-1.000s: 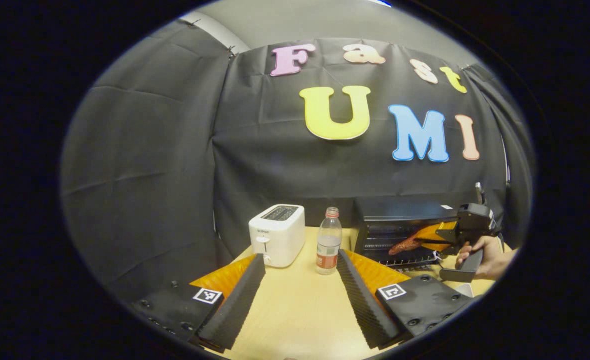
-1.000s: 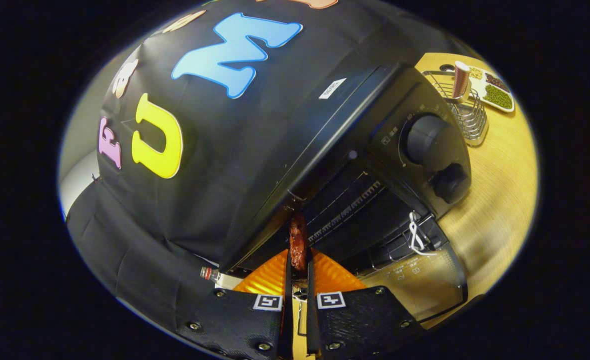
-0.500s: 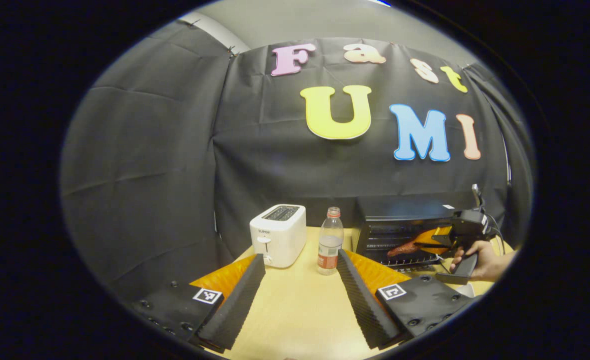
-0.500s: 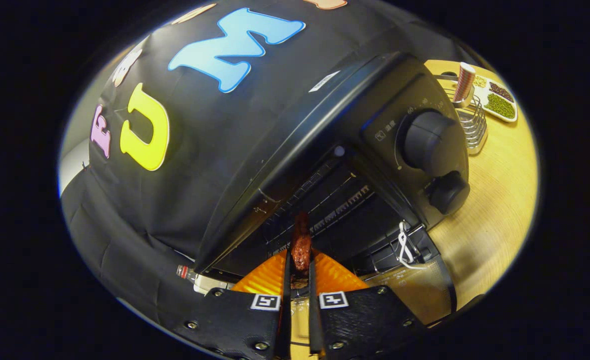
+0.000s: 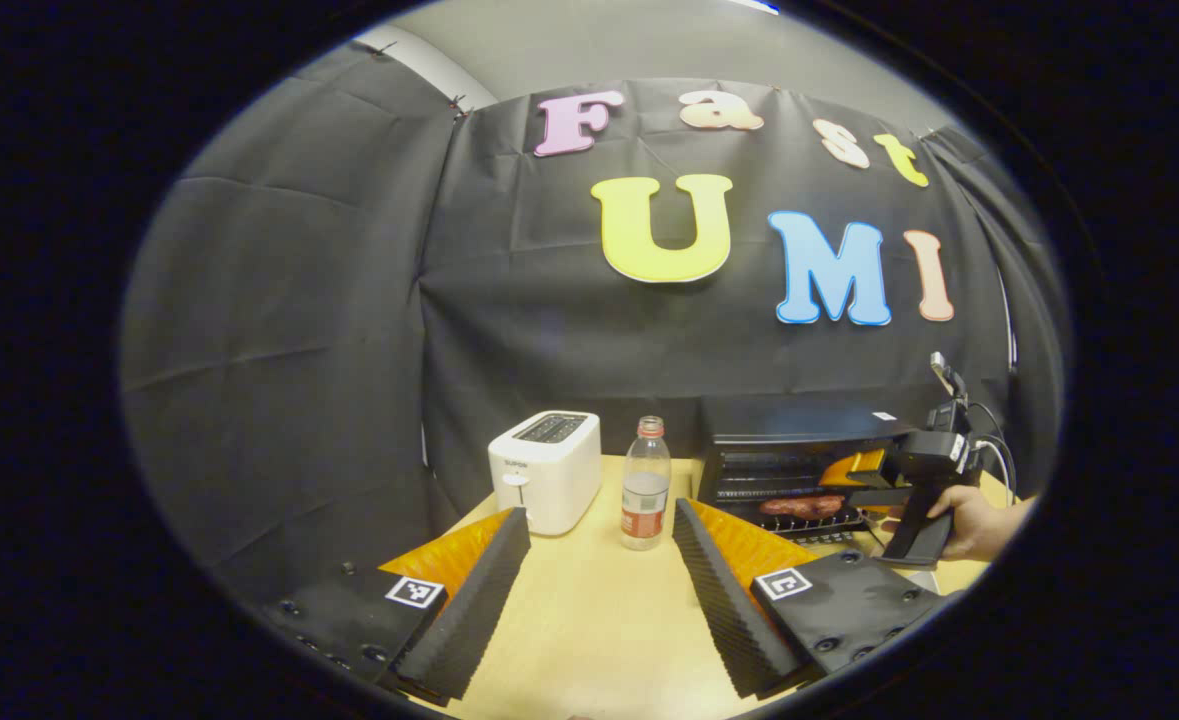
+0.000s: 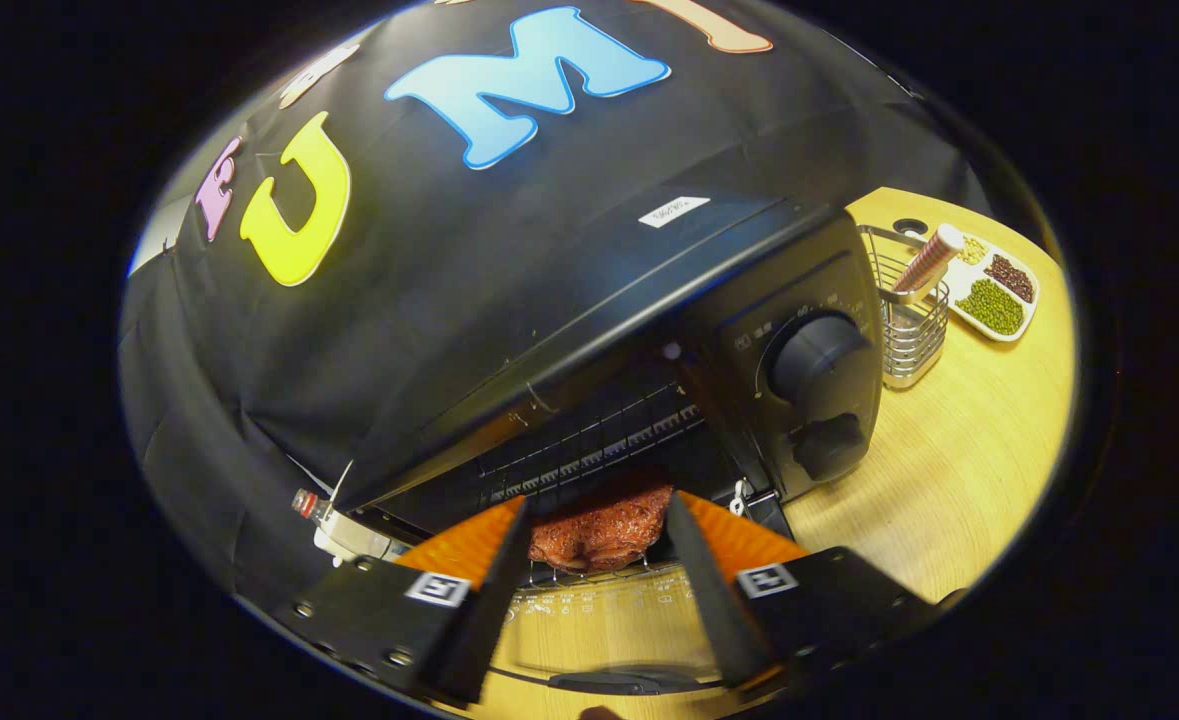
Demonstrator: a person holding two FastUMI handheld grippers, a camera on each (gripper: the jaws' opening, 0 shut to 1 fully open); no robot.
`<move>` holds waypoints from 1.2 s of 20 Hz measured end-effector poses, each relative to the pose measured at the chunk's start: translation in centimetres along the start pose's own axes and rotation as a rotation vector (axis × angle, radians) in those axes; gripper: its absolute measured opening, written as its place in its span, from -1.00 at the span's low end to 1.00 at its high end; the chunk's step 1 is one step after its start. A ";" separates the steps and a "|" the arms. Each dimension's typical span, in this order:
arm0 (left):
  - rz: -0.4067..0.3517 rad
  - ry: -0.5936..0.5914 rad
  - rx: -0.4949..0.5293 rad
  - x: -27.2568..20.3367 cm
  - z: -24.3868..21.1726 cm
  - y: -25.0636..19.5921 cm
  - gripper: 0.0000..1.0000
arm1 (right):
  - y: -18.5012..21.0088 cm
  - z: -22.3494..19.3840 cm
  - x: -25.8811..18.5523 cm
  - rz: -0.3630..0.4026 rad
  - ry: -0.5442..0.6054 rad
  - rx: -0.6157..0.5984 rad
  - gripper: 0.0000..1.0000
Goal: Open the electric oven with the left hand, put the food in, and close the electric oven.
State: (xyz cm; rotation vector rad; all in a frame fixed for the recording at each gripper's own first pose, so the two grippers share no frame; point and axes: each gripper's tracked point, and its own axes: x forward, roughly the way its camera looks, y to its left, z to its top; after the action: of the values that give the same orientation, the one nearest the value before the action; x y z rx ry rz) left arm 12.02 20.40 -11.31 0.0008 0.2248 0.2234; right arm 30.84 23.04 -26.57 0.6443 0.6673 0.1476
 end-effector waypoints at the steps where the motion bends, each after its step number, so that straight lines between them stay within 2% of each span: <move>1: -0.008 0.000 -0.001 0.0 0.0 -0.5 0.95 | -0.2 0.6 -0.9 -0.009 -0.017 -0.013 0.97; 6: -0.065 -0.008 -0.004 0.1 0.0 -3.8 1.00 | 0.4 2.2 -5.7 0.019 -0.065 -0.117 0.96; 9: -0.114 -0.012 -0.010 0.5 0.1 -6.4 0.85 | 1.0 2.9 -9.3 0.036 -0.110 -0.206 0.96; 11: -0.143 -0.009 -0.008 0.6 -0.1 -8.1 1.00 | 1.3 3.7 -11.8 0.046 -0.149 -0.259 0.96; 12: -0.160 -0.009 -0.008 0.6 -0.1 -8.9 0.95 | 1.3 4.1 -12.9 0.051 -0.169 -0.277 0.96; 13: -0.178 -0.010 -0.009 0.6 0.0 -9.7 1.00 | 1.2 4.4 -14.1 0.055 -0.180 -0.289 0.96; 16: -0.224 0.006 -0.010 0.4 -0.9 -12.2 0.95 | 0.1 5.4 -17.2 0.031 -0.224 -0.334 0.95; 21: -0.288 0.073 -0.005 0.4 -3.7 -15.7 1.00 | -1.4 6.7 -22.4 -0.001 -0.317 -0.456 0.95; 23: -0.314 0.115 -0.002 0.4 -5.6 -17.0 0.95 | -2.2 6.9 -24.1 -0.020 -0.338 -0.469 0.95; 24: -0.327 0.139 -0.006 0.4 -6.5 -17.8 1.00 | -2.6 7.1 -25.0 -0.031 -0.349 -0.467 0.94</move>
State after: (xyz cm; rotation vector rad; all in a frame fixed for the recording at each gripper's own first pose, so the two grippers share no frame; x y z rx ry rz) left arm 14.90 3.02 -18.19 -0.0574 0.3581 -0.1024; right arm 15.49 9.20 -10.66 0.1997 0.2872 0.1508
